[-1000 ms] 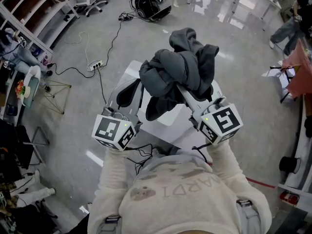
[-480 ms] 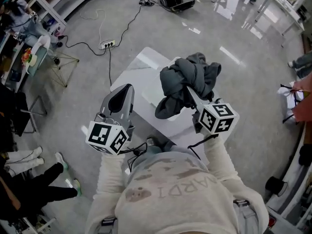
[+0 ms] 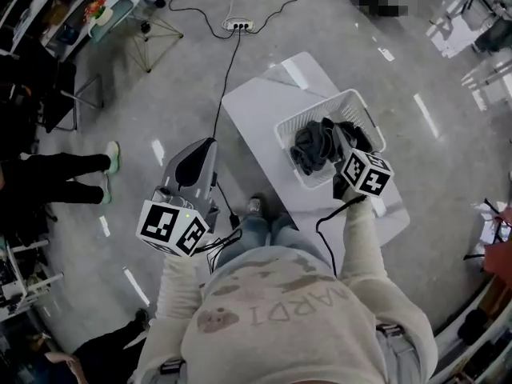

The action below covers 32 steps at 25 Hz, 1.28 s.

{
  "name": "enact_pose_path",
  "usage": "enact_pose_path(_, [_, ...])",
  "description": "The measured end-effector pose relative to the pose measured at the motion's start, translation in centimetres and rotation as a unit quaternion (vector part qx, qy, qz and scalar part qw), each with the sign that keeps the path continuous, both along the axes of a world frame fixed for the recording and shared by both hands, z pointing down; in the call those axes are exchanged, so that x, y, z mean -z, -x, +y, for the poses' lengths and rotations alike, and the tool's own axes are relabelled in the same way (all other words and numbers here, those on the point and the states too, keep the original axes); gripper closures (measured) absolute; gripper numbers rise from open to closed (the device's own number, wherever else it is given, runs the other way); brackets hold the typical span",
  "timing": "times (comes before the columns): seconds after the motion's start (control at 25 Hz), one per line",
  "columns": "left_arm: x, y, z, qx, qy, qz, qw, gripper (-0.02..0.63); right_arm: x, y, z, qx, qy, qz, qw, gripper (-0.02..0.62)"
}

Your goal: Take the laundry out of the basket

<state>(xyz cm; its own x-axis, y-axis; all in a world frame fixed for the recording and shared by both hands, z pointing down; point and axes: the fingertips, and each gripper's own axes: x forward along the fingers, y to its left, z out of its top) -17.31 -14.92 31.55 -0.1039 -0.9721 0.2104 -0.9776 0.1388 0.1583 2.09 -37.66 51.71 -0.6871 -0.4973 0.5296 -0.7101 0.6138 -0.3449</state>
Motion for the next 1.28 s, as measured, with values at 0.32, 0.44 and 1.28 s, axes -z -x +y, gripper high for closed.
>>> enact_pose_path(0.32, [-0.8,1.1,3.7,0.032,0.036,0.006,0.9988,0.606,14.8,0.2,3.3,0.035,-0.046,-0.274,0.960,0.568])
enact_pose_path(0.44, [-1.4,2.2,3.7,0.008,0.027,0.015,0.9995,0.606,21.1,0.2,5.7,0.077,-0.072,-0.343,0.933,0.568])
enact_pose_path(1.28, [-0.5,-0.2,16.9,-0.415,-0.063,-0.014,0.9074,0.606,22.8,8.4,41.2,-0.026,-0.219,-0.205,0.953,0.569])
